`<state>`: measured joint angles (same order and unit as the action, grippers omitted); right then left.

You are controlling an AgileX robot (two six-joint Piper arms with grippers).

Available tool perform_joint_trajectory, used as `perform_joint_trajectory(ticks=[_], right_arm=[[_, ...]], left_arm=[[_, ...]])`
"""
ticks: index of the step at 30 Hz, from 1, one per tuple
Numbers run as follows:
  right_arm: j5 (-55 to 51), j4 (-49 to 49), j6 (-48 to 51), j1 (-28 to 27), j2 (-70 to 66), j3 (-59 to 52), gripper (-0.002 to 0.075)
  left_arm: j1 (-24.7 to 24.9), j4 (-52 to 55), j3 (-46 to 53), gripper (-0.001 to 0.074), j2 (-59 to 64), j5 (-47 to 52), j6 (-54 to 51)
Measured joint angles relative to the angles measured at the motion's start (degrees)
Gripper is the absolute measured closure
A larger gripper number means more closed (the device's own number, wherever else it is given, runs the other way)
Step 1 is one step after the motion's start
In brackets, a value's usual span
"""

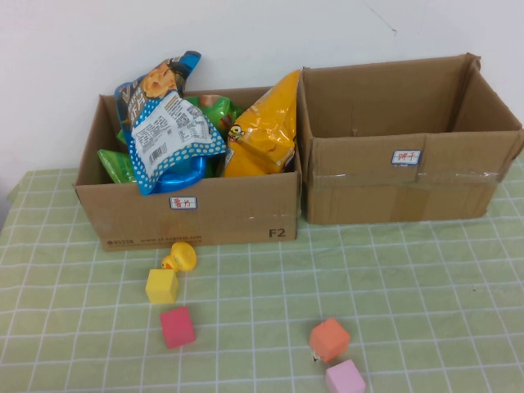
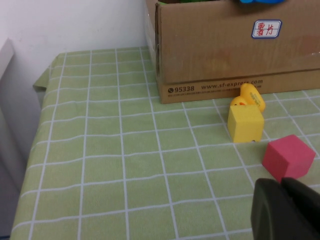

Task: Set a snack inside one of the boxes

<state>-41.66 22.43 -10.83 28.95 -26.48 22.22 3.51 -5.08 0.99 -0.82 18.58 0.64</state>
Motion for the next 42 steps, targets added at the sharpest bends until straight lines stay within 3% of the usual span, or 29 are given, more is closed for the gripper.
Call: perform_joint_trajectory(ticks=[14,21,32,37,42], right_arm=[[0.00,0.00,0.00,-0.35,0.29,0.00,0.0728],[0.24,0.89,0.00,-9.47,7.00,0.00,0.0728],[3.68,-4.35,0.00,-29.34,23.56,0.00,0.0728],[7.16,-6.63,0.15,-30.89,24.59,0.00,0.0728],[19.08,-10.03,0.38,-30.96,23.88,-4.08,0.0728]], left_arm=[[0.00,0.00,0.00,0.0736,0.00,0.00,0.00],[0.00,0.00,0.00,0.0736,0.00,0.00,0.08],[0.00,0.00,0.00,0.0736,0.00,0.04,0.08],[0.00,0.00,0.00,0.0736,0.00,0.04,0.08],[0.00,0.00,0.00,0.0736,0.00,0.04,0.08]])
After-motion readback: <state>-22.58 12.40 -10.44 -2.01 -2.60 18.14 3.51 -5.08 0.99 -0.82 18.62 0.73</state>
